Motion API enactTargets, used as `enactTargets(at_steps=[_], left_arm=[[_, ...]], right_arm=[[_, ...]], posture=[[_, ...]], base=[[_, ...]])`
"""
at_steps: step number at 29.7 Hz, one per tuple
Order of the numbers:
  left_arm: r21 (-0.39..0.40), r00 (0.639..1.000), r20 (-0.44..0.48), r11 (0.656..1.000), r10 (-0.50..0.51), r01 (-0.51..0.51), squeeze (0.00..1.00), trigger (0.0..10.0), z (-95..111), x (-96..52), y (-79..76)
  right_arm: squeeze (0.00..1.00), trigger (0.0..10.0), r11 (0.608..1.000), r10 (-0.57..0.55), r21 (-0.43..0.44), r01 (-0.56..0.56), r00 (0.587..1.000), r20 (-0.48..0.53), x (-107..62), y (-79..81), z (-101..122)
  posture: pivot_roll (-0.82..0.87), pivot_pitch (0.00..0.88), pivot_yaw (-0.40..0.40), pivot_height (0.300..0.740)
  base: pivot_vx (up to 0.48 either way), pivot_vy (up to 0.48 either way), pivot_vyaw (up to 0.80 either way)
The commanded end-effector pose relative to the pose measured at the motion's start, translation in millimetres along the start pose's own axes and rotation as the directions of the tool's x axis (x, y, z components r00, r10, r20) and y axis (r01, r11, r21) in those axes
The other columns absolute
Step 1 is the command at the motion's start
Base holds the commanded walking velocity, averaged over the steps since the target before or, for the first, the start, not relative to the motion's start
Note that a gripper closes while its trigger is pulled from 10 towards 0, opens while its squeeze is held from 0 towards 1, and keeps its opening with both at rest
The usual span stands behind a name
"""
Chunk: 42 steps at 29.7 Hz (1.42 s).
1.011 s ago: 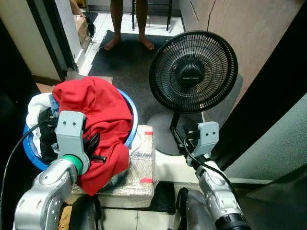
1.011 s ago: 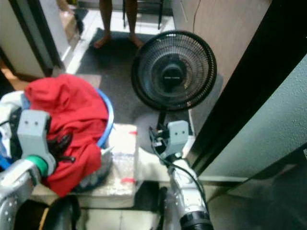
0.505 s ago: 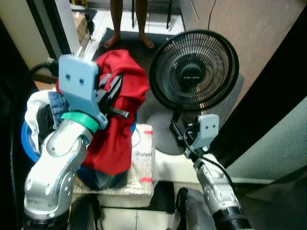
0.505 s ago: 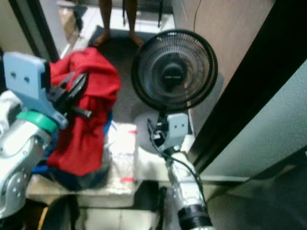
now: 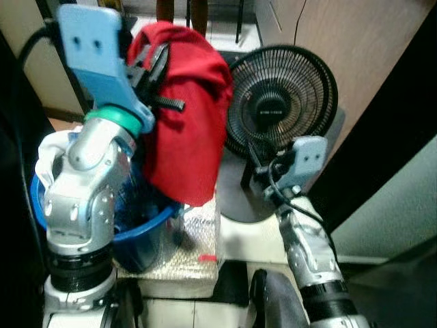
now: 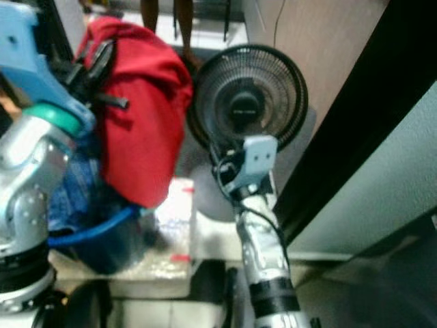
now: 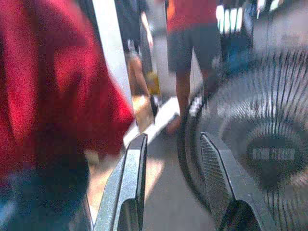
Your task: Clothes washing
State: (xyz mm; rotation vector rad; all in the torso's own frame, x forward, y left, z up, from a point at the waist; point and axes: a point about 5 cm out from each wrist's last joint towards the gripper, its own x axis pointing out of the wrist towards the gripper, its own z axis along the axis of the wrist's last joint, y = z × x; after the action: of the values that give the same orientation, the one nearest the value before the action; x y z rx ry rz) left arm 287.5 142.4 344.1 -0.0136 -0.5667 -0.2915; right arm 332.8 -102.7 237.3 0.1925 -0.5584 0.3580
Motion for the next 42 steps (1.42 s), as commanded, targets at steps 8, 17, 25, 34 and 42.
enactTargets(at_steps=[8, 17, 25, 34, 42], left_arm=[[0.001, 0.997, -0.069, 1.0, 0.031, -0.031, 0.0, 10.0, -24, -14.7, -0.5], [-0.012, 0.995, -0.091, 0.999, 0.046, -0.047, 0.0, 10.0, -32, -16.4, 0.3], [-0.017, 0.994, -0.094, 0.998, 0.06, -0.062, 0.0, 10.0, -35, -17.9, 1.8], [-0.017, 0.993, -0.097, 0.998, 0.062, -0.064, 0.0, 10.0, -36, -17.6, 1.7], [-0.011, 0.992, -0.105, 0.998, 0.065, -0.067, 0.0, 10.0, -38, -18.5, 1.7]], right_arm=[[0.0, 10.0, 0.999, -0.046, -0.006, 0.046, 0.999, -0.009, -2.8, -8.6, -2], [0.0, 10.0, 0.996, -0.087, -0.004, 0.086, 0.995, -0.042, -2.0, -17.3, -4], [0.0, 10.0, 0.995, -0.094, -0.023, 0.093, 0.995, -0.039, -0.3, -21.8, -1], [0.0, 10.0, 0.995, -0.098, -0.025, 0.097, 0.994, -0.039, -0.2, -22.2, 0], [0.0, 10.0, 0.995, -0.101, -0.022, 0.1, 0.994, -0.045, -1.8, -21.6, -1]], posture=[[0.1, 0.039, -0.032, 0.52], [0.1, 0.028, -0.046, 0.55], [0.1, 0.027, -0.048, 0.58], [0.09, 0.03, -0.045, 0.605], [0.1, 0.039, -0.041, 0.635]], base=[[0.0, 0.0, 0.0], [0.0, 0.0, 0.0], [0.0, 0.0, 0.0], [0.0, 0.0, 0.0], [0.0, 0.0, 0.0]])
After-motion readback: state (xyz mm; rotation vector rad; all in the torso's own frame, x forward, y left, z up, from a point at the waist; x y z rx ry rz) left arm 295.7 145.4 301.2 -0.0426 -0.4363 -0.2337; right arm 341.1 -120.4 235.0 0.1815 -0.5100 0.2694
